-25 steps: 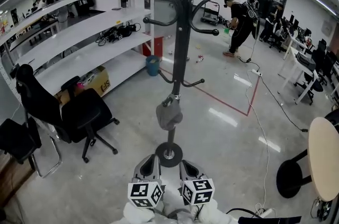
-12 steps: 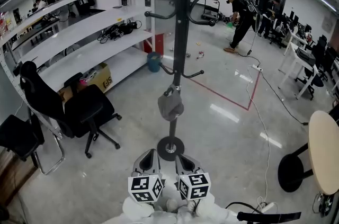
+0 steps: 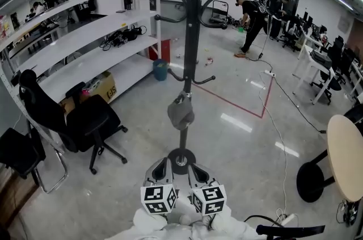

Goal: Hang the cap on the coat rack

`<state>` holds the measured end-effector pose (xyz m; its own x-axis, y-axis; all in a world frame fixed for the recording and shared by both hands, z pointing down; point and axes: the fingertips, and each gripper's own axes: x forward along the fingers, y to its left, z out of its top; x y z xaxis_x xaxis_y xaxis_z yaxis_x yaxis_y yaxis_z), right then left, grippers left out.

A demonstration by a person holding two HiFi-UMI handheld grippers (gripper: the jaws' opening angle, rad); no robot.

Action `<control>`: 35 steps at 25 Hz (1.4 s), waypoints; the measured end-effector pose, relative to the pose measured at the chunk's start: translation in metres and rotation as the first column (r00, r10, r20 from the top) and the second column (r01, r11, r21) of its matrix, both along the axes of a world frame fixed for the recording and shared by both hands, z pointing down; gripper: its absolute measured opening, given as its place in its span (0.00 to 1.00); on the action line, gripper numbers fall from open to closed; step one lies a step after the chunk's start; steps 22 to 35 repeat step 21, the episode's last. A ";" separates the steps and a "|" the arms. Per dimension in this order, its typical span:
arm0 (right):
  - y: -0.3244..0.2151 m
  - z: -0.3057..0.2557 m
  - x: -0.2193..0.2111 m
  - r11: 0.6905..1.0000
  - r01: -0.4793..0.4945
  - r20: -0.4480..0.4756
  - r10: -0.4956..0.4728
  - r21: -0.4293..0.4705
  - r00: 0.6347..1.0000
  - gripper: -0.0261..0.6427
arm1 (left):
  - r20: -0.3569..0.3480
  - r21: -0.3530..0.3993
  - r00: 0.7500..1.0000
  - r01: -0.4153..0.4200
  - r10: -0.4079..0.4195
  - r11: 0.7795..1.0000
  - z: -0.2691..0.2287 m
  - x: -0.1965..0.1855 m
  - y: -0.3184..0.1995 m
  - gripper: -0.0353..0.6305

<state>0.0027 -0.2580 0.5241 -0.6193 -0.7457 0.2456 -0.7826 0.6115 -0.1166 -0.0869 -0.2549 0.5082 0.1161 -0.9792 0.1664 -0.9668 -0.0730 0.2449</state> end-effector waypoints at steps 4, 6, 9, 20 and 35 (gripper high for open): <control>-0.001 0.003 0.004 1.000 -0.016 0.001 0.016 -0.014 1.000 0.05 | -0.009 -0.005 1.000 -0.012 0.012 1.000 0.002 0.004 0.000 0.06; -0.001 0.005 0.004 1.000 -0.020 0.005 0.021 -0.021 1.000 0.05 | -0.013 -0.008 1.000 -0.015 0.015 1.000 0.004 0.005 0.001 0.06; -0.001 0.007 0.004 0.999 -0.023 0.006 0.024 -0.024 1.000 0.05 | -0.013 -0.011 1.000 -0.021 0.021 1.000 0.006 0.006 0.000 0.06; -0.004 0.007 0.006 0.999 -0.031 -0.005 0.031 -0.029 1.000 0.05 | -0.013 -0.011 1.000 -0.027 0.027 1.000 0.005 0.006 -0.002 0.06; -0.004 0.007 0.005 0.999 -0.032 -0.008 0.031 -0.029 0.999 0.05 | -0.013 -0.011 1.000 -0.028 0.028 1.000 0.005 0.005 -0.002 0.06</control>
